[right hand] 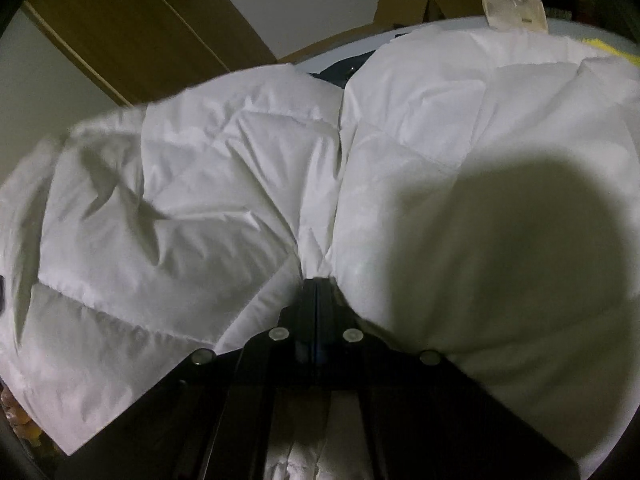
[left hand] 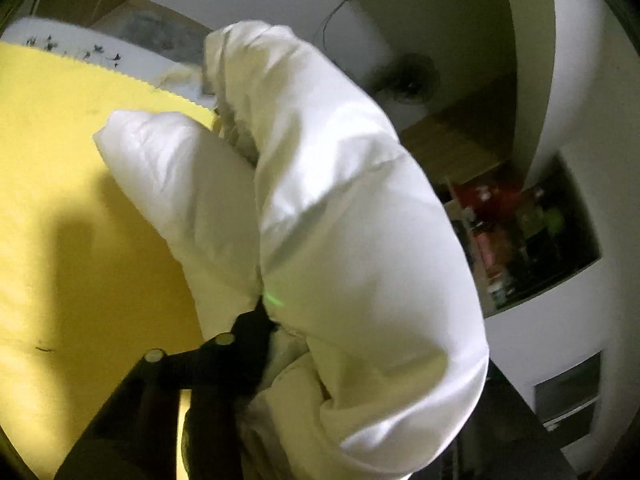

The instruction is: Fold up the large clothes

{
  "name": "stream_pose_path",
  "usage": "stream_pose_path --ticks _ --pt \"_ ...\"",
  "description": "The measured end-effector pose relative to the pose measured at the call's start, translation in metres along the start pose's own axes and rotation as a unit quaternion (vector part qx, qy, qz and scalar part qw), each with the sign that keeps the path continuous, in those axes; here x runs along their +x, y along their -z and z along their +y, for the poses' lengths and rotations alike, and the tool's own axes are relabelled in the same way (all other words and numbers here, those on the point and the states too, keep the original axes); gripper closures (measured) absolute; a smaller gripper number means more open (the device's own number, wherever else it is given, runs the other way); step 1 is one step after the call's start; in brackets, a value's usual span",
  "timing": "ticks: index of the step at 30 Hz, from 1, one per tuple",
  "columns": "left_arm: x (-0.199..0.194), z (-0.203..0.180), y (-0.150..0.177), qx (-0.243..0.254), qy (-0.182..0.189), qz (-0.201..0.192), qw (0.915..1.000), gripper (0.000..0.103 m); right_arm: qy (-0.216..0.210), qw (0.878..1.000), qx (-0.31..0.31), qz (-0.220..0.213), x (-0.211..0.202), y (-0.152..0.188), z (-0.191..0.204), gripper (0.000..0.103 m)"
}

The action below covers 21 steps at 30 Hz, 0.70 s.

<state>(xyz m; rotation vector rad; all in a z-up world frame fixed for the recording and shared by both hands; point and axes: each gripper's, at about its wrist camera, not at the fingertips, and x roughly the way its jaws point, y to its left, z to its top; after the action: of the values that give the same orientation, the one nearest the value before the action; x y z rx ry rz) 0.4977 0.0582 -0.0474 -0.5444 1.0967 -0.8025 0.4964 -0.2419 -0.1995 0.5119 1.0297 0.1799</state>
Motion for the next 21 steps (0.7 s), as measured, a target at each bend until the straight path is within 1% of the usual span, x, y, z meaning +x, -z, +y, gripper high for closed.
stream_pose_path --ticks 1,4,6,9,11,14,17,18,20,21 --pt "-0.004 -0.001 0.001 -0.003 -0.006 0.003 1.0 0.069 -0.01 1.0 0.01 0.004 -0.002 0.0 -0.004 0.103" --pt "-0.001 0.002 -0.008 -0.027 -0.013 0.006 0.9995 0.074 -0.028 0.999 0.027 0.013 -0.011 0.0 -0.009 0.103" --pt "0.0 0.004 -0.01 -0.044 -0.011 0.009 0.9989 0.079 -0.03 0.999 0.027 0.013 -0.018 0.001 -0.008 0.101" --pt "0.003 0.004 -0.01 -0.046 -0.011 0.01 0.9988 0.082 -0.032 0.999 0.024 0.002 -0.032 0.006 -0.008 0.101" --pt "0.007 0.004 -0.014 -0.041 -0.017 0.005 0.999 0.084 -0.019 1.0 0.014 0.004 -0.036 0.009 -0.008 0.101" --pt "0.008 0.003 -0.011 -0.038 -0.02 0.001 0.9991 0.085 -0.005 1.0 0.012 0.011 -0.034 0.011 -0.011 0.102" --pt "0.012 0.005 -0.006 -0.032 -0.022 -0.001 0.9992 0.085 0.01 0.999 0.009 0.035 -0.026 0.011 -0.01 0.103" --pt "0.015 0.004 -0.006 -0.032 -0.022 -0.001 0.9992 0.085 0.018 0.999 0.002 0.043 -0.021 0.006 -0.016 0.103" --pt "0.013 0.0 -0.006 -0.033 -0.027 -0.003 0.9991 0.085 0.026 0.999 -0.001 0.048 -0.019 0.005 -0.017 0.103" --pt "0.014 0.0 0.0 -0.034 -0.03 -0.004 0.999 0.085 0.032 0.998 -0.01 0.05 -0.019 0.005 -0.014 0.103"
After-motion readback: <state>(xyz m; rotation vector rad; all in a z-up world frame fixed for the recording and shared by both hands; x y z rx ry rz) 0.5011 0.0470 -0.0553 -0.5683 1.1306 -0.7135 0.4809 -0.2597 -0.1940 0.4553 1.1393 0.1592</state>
